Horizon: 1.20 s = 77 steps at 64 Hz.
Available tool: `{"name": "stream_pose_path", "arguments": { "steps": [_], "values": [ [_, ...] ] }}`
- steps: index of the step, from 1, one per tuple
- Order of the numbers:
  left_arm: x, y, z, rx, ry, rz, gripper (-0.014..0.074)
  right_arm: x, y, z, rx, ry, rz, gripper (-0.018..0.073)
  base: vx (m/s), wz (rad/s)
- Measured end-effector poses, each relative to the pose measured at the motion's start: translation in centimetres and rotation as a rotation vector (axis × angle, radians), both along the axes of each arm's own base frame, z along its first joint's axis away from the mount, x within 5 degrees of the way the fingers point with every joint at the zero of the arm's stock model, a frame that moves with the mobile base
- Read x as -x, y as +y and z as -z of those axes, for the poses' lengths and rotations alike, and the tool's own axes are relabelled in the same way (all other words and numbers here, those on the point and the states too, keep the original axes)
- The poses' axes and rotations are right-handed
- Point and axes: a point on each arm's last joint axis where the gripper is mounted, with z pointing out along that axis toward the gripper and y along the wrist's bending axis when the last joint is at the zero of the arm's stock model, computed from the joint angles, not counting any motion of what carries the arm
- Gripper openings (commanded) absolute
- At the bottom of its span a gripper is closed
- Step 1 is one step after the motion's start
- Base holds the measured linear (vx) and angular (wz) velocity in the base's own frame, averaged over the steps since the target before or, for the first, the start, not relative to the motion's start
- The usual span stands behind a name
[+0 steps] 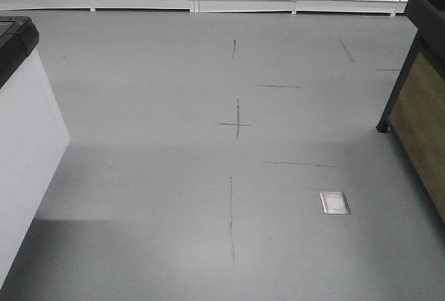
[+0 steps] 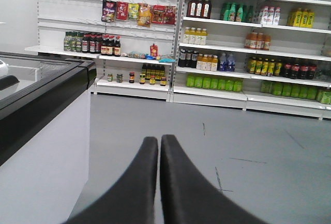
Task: Pick three apples into basket with both arms
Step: 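Drive the base forward across the grey floor toward the fruit tables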
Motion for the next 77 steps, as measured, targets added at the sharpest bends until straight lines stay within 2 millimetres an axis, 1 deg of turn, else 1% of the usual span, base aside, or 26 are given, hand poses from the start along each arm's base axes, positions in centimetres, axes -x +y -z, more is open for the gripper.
{"name": "stream_pose_path", "arguments": {
  "steps": [77],
  "values": [
    [0.00,0.00,0.00,0.000,0.000,0.000,-0.0007,0.00,0.00,0.00,0.000,0.000,0.000,-0.0008,0.17,-0.05]
  ]
}}
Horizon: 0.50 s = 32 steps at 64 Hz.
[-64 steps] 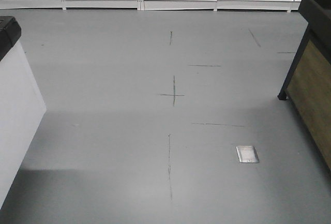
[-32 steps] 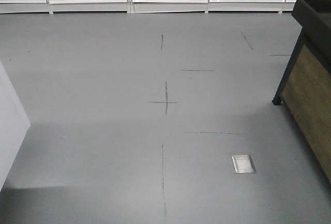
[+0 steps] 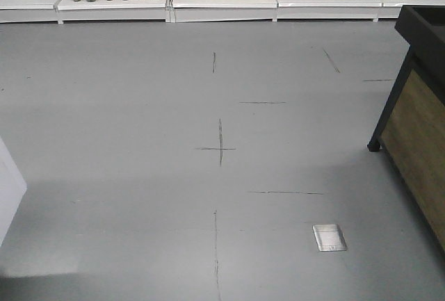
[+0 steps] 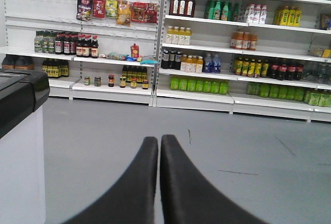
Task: Pick three apples into basket with both arms
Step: 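Drive the base forward across the grey floor toward the fruit tables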
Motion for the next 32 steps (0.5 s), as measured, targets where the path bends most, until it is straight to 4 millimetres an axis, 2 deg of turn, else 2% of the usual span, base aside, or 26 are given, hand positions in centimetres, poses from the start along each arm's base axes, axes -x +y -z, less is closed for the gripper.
{"name": "stream_pose_path", "arguments": {
  "steps": [32],
  "values": [
    [0.00,0.00,0.00,0.000,0.000,0.000,-0.0007,0.00,0.00,0.00,0.000,0.000,0.000,-0.0008,0.11,-0.03]
  ]
}}
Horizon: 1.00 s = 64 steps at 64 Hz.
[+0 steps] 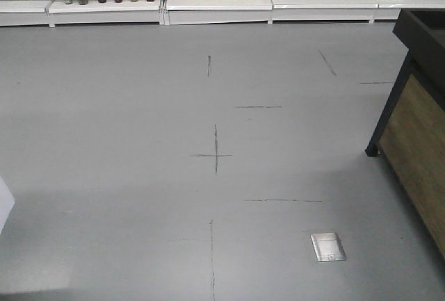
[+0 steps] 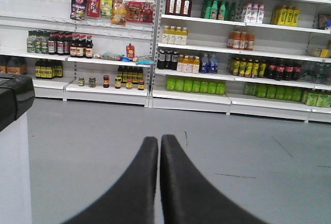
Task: Pick three apples into basket with both arms
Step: 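Drive the base forward across the grey floor toward the fruit tables, then turn the base and approach the light-blue basket on the fruit table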
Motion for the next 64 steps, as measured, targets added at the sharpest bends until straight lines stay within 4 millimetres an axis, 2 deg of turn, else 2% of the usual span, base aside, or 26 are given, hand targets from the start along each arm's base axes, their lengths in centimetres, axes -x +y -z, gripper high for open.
{"name": "stream_pose_path", "arguments": {
  "steps": [33,64],
  "values": [
    [0.00,0.00,0.00,0.000,0.000,0.000,-0.0007,0.00,0.00,0.00,0.000,0.000,0.000,-0.0008,0.06,-0.21],
    [0.00,0.00,0.00,0.000,0.000,0.000,-0.0007,0.00,0.00,0.00,0.000,0.000,0.000,-0.0008,0.11,-0.45]
  ]
}}
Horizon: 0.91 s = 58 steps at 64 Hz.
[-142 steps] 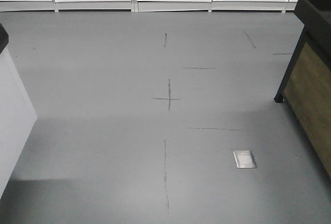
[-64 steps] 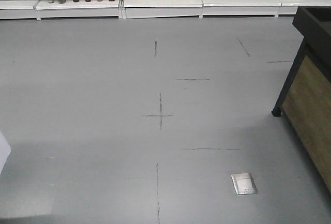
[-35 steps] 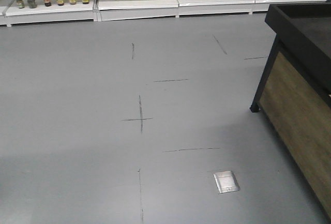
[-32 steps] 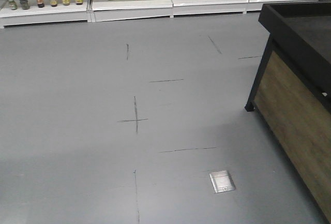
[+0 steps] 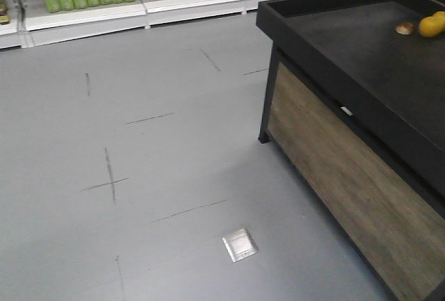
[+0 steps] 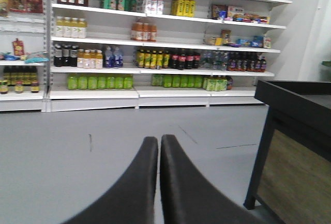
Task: Pick three apples into basket with both arms
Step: 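Turn the base and approach the light-blue basket on the fruit table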
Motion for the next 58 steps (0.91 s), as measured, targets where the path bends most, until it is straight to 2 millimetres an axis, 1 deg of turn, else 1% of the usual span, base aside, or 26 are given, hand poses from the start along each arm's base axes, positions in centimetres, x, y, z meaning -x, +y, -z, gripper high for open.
{"name": "stream_pose_path", "arguments": {
  "steps": [58],
  "values": [
    [0.00,0.00,0.00,0.000,0.000,0.000,-0.0007,0.00,0.00,0.00,0.000,0.000,0.000,-0.0008,0.15,-0.57]
  ]
}}
